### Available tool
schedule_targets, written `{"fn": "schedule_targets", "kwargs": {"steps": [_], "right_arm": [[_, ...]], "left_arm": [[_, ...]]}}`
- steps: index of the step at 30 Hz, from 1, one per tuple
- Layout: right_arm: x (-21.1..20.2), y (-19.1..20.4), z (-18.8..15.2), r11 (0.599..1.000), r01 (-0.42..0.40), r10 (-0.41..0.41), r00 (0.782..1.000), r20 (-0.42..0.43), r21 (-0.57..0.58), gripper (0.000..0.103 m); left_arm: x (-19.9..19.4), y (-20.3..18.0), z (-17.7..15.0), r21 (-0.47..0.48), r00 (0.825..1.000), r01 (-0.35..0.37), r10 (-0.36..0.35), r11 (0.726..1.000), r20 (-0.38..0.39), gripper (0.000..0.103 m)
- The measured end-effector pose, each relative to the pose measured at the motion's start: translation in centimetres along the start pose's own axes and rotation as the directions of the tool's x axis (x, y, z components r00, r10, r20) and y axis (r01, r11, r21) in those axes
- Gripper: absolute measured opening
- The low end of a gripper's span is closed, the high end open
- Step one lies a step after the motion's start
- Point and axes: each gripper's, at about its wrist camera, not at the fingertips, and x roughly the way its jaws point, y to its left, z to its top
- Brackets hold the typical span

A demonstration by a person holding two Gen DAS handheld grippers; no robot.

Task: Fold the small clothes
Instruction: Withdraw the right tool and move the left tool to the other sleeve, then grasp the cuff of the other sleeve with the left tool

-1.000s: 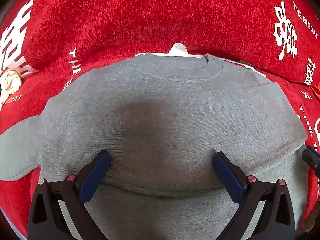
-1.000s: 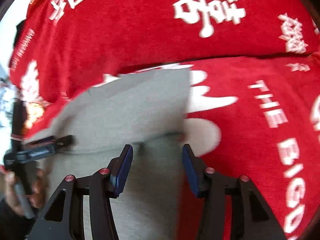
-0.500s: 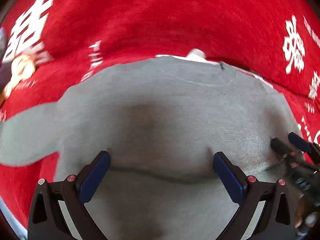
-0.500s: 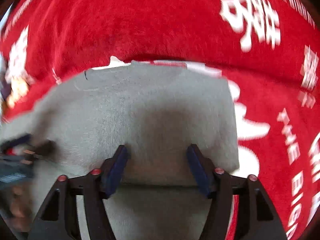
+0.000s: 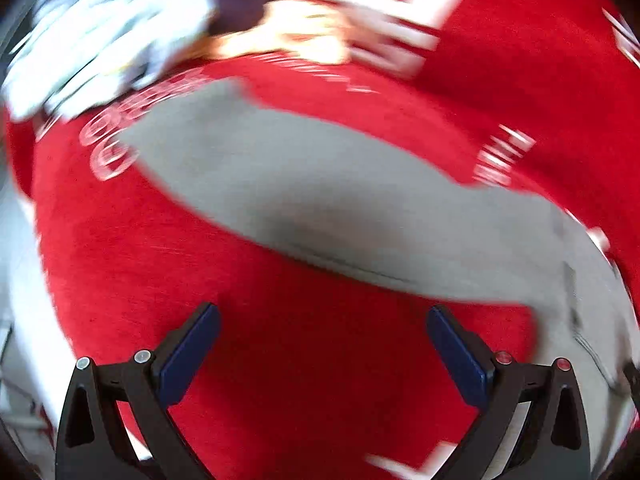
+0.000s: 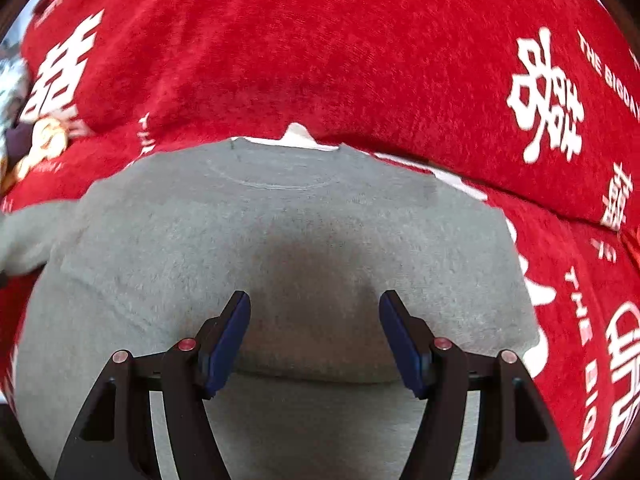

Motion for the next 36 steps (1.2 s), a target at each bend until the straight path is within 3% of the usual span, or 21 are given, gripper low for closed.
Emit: {"fn": "schedule_targets", "kwargs": {"steps": [3, 6, 20, 25, 30, 32, 34, 36], "right_arm": [[0.4, 0.3, 0.5, 0.999, -0.005, 0.006, 1.0, -0.018, 0.038, 0.071], [0.6, 1.5, 0.9, 1.0, -0.011, 0.011, 1.0, -0.016, 0.021, 0.071], [0.9, 7.2, 2.1, 0.998, -0.057, 0.055, 0.998, -0.035, -0.041, 0.071], [0.7, 8.0, 2.3, 0.997, -0.055, 0.053, 0.998, -0.034, -0.058, 0.071], [0.8, 9.1, 2.6, 0.996, -0.062, 0.06, 0.998, -0.036, -0.066, 0.071], [0.9, 9.7, 2.6, 0.995, -0.064, 0.061, 0.997, -0.039, -0.079, 0.071], [0.7, 10.3, 2.6, 0.993, -0.066, 0.063, 0.997, -0.037, -0.098, 0.071], [0.5, 10.8, 2.6, 0.992, -0.068, 0.064, 0.997, -0.032, -0.107, 0.071]], "left_arm": [[0.6, 3.9, 1.5, -0.076, 0.998, -0.053, 0.056, 0.996, 0.027, 0.103], [1.2, 5.8, 2.9, -0.104, 0.998, -0.049, 0.053, 0.993, 0.035, 0.103], [4.0, 7.5, 8.5, -0.03, 0.992, -0.032, 0.036, 0.999, 0.124, 0.103], [4.0, 10.1, 10.2, -0.088, 0.982, 0.12, -0.105, 0.989, 0.159, 0.103], [4.2, 10.9, 10.7, -0.079, 0.967, 0.184, -0.167, 0.98, 0.19, 0.103], [3.9, 11.9, 10.7, -0.105, 0.95, 0.251, -0.223, 0.962, 0.219, 0.103], [3.9, 13.9, 10.8, -0.172, 0.913, 0.368, -0.32, 0.914, 0.255, 0.103], [4.3, 15.2, 10.9, -0.214, 0.886, 0.433, -0.37, 0.876, 0.278, 0.103]]}}
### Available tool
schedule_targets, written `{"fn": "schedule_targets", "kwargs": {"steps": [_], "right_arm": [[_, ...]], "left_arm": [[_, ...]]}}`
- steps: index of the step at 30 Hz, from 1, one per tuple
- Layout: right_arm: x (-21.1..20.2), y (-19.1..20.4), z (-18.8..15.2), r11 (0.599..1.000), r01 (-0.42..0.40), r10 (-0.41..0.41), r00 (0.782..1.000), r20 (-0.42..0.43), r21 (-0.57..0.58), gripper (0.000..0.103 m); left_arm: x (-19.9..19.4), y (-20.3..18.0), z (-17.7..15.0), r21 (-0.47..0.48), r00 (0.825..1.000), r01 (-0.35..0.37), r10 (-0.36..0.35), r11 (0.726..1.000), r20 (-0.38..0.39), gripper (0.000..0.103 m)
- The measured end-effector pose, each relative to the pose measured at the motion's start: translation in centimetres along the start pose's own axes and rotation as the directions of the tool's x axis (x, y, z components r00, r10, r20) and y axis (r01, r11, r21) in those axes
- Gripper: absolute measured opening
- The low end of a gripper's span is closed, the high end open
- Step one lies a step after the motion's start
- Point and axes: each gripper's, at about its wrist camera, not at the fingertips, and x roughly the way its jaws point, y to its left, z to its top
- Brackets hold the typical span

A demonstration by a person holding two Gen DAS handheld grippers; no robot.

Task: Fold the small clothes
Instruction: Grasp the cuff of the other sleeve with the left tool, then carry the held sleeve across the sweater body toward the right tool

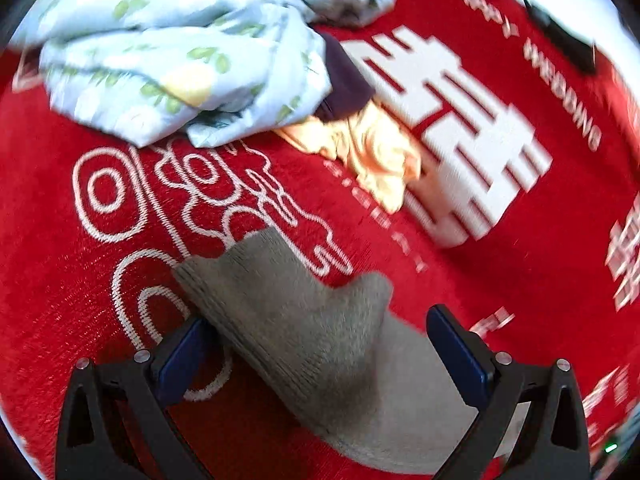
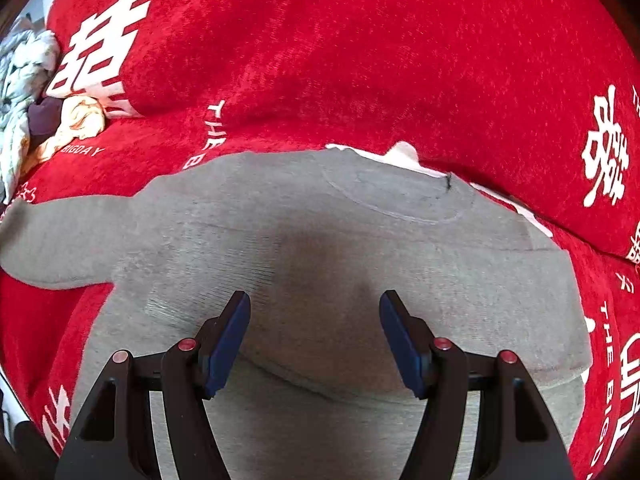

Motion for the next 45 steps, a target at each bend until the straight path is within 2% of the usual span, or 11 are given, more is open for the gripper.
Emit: {"fn": "schedule_targets", "kwargs": {"steps": [3, 6, 12, 14, 15, 18, 27, 35, 40, 43, 45], "right_arm": [[0.0, 0.3, 0.2, 1.0, 0.003, -0.003, 1.0, 0.001, -0.003, 0.071], [0.2, 0.4, 0.2, 1.0, 0.008, -0.008, 1.0, -0.003, 0.001, 0.071], [0.1, 0.4, 0.1, 1.0, 0.015, -0.015, 1.0, -0.011, -0.001, 0.071], [0.2, 0.4, 0.1, 1.0, 0.018, -0.018, 1.0, -0.016, 0.001, 0.071], [0.2, 0.4, 0.1, 1.0, 0.017, -0.017, 1.0, -0.018, 0.004, 0.071], [0.4, 0.4, 0.3, 1.0, 0.008, -0.007, 1.0, -0.026, 0.022, 0.071], [2.6, 1.1, 2.6, 0.996, -0.022, 0.027, 0.998, -0.065, 0.084, 0.071], [5.6, 7.0, 4.7, 0.998, 0.07, -0.069, 0.995, -0.069, 0.01, 0.071], [5.5, 13.1, 4.5, 0.99, -0.003, -0.008, 0.997, -0.074, -0.144, 0.072], [4.3, 14.9, 4.1, 0.974, -0.149, 0.134, 0.986, -0.097, -0.172, 0.072], [3.3, 15.1, 3.9, 0.973, -0.147, 0.133, 0.987, -0.085, -0.179, 0.072]], "left_arm": [[0.7, -0.9, 0.3, 0.052, 0.999, -0.044, 0.045, 0.998, -0.016, 0.099], [1.5, -0.7, 0.6, 0.035, 0.998, -0.046, 0.047, 0.998, -0.041, 0.055], [1.5, 1.9, 1.2, -0.109, 0.999, 0.041, -0.043, 0.993, -0.021, 0.049], [1.7, 2.0, 1.1, -0.102, 1.0, 0.003, -0.005, 0.995, -0.026, 0.028], [1.8, 2.2, 1.1, -0.103, 0.999, -0.004, 0.0, 0.995, -0.036, 0.007], [1.2, 2.7, 1.2, -0.118, 0.999, -0.037, 0.033, 0.992, -0.032, 0.007], [-2.7, -1.3, 0.5, 0.058, 0.98, -0.191, 0.187, 0.98, 0.075, 0.007], [-4.0, -4.4, 0.2, 0.159, 0.962, -0.266, 0.25, 0.951, 0.11, 0.007], [-3.7, -6.7, -0.3, 0.205, 0.96, -0.28, 0.268, 0.938, 0.087, 0.007], [-3.6, -8.8, -1.1, 0.239, 0.963, -0.27, 0.262, 0.933, 0.068, 0.007], [-3.3, -10.5, -1.7, 0.275, 0.964, -0.267, 0.262, 0.924, 0.055, 0.007]]}}
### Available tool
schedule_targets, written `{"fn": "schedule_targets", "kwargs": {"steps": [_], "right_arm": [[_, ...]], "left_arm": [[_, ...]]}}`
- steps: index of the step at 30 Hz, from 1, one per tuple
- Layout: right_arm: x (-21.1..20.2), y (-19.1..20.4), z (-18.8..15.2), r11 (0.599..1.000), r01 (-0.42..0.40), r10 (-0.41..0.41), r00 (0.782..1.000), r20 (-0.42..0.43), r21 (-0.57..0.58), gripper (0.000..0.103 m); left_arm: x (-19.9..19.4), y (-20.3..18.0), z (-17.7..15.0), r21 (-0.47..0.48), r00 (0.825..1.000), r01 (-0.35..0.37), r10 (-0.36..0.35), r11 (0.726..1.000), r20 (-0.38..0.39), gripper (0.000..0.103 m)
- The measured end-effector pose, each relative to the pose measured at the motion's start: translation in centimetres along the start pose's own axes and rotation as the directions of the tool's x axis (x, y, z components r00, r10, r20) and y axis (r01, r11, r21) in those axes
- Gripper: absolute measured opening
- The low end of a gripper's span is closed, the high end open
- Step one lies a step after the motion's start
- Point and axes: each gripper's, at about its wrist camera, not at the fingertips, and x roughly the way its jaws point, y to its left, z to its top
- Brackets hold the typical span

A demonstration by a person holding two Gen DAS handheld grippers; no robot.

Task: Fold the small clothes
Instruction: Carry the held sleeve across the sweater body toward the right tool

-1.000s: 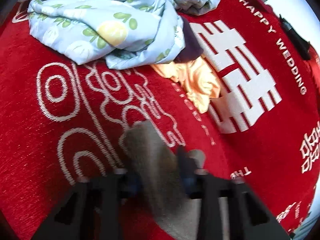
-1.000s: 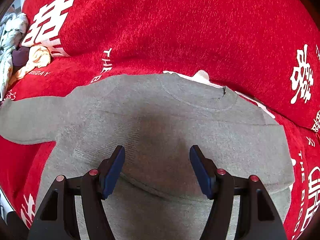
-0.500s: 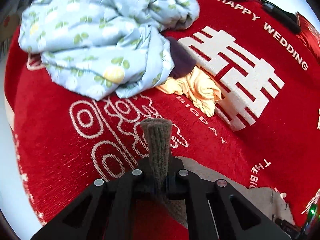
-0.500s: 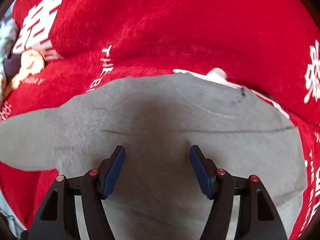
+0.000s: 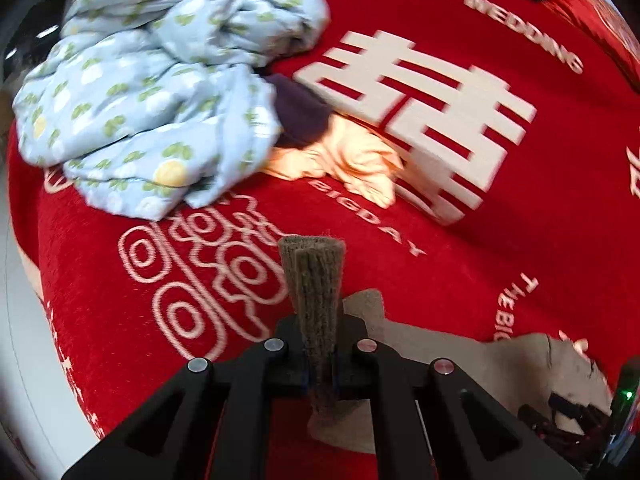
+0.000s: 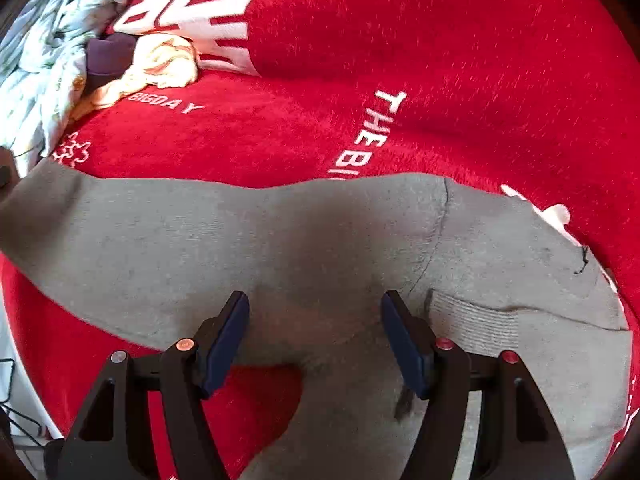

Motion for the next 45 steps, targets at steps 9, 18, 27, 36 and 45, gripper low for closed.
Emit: {"fn": "schedule_targets", "kwargs": {"steps": [9, 18, 27, 36, 45], "right_arm": [[-2.4, -6.2, -1.4, 0.994, 0.08, -0.08, 0.997, -0.011, 0.075, 0.072], [-3.3, -11.0, -3.7, 0.986, 0.083, -0.079, 0.996, -0.034, 0.145, 0.072], [-4.3, -15.3, -6.0, 0.976, 0.095, -0.088, 0.995, -0.043, 0.195, 0.072], [-6.2, -20.9, -9.6, 0.953, 0.119, -0.111, 0.993, -0.042, 0.279, 0.072], [-8.3, -24.5, -11.0, 0.941, 0.108, -0.112, 0.994, -0.006, 0.322, 0.072]], "left_arm": [[0.7, -7.3, -1.6, 0.062, 0.997, 0.013, -0.009, 0.998, -0.07, 0.007], [1.3, -14.3, -4.3, 0.143, 0.991, 0.064, -0.045, 0.988, -0.128, 0.007], [1.9, -19.7, -6.3, 0.188, 0.985, 0.075, -0.043, 0.979, -0.169, 0.007], [0.9, -27.2, -8.6, 0.264, 0.976, 0.14, -0.088, 0.954, -0.199, 0.007], [-0.9, -35.3, -11.7, 0.371, 0.971, 0.184, -0.108, 0.91, -0.215, 0.007]]}}
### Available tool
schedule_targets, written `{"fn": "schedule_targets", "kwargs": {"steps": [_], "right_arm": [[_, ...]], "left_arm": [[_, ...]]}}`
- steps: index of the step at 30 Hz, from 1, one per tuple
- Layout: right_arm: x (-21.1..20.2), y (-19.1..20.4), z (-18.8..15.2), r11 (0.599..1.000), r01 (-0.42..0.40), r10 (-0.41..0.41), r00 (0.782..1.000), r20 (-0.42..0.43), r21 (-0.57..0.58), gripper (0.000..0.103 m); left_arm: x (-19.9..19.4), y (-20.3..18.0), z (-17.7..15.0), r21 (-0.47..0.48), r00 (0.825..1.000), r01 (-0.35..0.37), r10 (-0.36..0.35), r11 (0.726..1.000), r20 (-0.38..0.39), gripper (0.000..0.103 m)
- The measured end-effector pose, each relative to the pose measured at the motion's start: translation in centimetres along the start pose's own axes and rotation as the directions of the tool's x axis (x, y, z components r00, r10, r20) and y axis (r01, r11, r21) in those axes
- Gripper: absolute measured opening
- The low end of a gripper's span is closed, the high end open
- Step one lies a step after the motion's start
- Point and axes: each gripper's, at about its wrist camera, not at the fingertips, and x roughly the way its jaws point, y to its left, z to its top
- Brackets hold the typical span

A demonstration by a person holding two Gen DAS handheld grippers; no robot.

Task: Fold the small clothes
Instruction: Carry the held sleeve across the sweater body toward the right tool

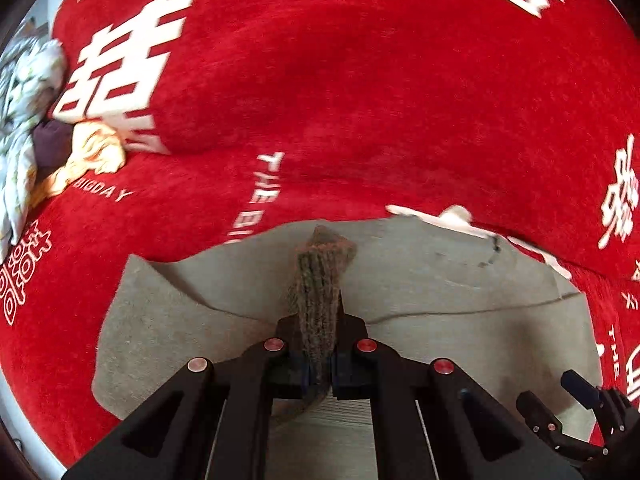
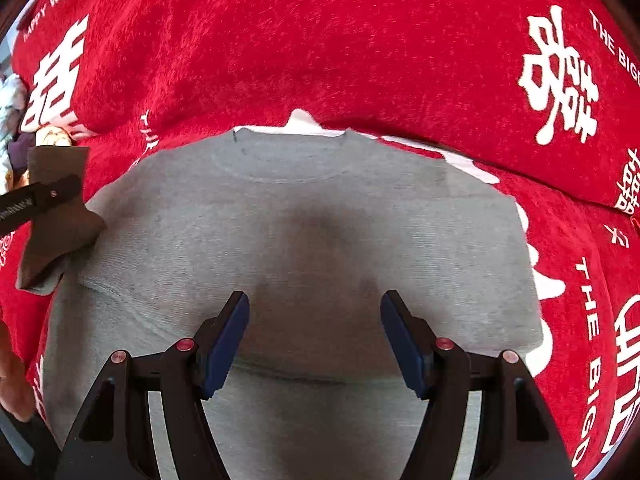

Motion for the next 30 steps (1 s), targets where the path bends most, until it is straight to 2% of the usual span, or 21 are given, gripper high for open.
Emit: {"fn": "schedule_targets", "kwargs": {"steps": [17, 27, 30], "right_arm": [[-1.1, -7.8, -1.2, 0.994, -0.011, 0.008, 1.0, 0.028, 0.113, 0.072], [-1.9, -11.1, -2.4, 0.986, -0.034, 0.025, 0.998, 0.053, 0.165, 0.072], [-2.3, -12.0, -2.6, 0.984, -0.035, 0.024, 0.998, 0.064, 0.173, 0.072]], "left_arm": [[-1.4, -10.2, -1.2, 0.144, 1.0, 0.021, -0.02, 0.989, -0.009, 0.007], [-3.4, -16.9, -3.8, 0.266, 0.998, 0.057, -0.062, 0.962, 0.01, 0.007], [-3.4, -18.5, -4.6, 0.293, 0.997, 0.073, -0.074, 0.953, -0.008, 0.007]]}}
